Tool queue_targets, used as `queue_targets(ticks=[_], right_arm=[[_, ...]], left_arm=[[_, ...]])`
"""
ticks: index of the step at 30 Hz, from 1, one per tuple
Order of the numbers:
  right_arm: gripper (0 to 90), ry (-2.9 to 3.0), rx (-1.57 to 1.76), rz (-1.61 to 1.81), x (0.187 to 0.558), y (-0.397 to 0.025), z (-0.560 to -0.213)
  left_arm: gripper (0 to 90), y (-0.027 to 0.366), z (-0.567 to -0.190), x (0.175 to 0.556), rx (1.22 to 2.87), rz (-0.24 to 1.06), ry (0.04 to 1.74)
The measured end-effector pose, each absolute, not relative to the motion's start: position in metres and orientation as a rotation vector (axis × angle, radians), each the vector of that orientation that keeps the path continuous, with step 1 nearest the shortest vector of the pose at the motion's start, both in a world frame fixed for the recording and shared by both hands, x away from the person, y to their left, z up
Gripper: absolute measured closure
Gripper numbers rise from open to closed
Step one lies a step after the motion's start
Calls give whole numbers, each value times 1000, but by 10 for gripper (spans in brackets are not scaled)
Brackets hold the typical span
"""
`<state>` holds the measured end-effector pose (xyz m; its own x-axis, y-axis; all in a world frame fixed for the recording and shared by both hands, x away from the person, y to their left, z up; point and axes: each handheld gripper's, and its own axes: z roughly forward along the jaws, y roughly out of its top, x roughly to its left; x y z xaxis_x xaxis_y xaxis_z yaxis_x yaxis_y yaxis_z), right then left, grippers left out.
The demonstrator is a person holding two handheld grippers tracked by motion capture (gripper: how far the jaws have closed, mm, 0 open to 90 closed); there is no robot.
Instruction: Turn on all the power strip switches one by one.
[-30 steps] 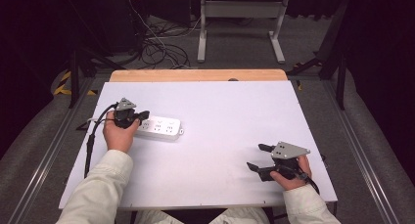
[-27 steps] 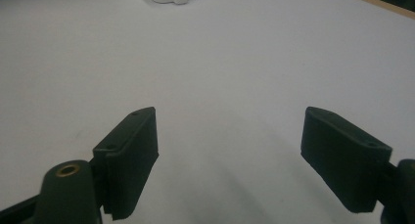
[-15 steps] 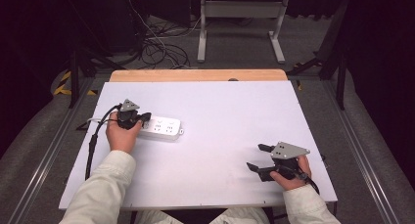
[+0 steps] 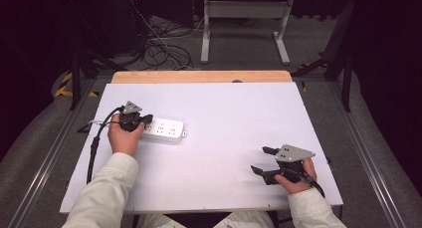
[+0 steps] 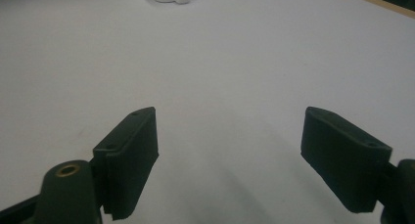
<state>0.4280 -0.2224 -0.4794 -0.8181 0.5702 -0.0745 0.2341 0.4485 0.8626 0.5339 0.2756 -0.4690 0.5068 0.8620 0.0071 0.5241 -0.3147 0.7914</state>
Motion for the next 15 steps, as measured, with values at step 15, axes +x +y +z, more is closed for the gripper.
queue_targets(ticks=[15], right_arm=[[221, 2351, 680, 1315, 428, -222, -479]], left_arm=[[900, 273, -471, 532, 1974, 566, 1158]])
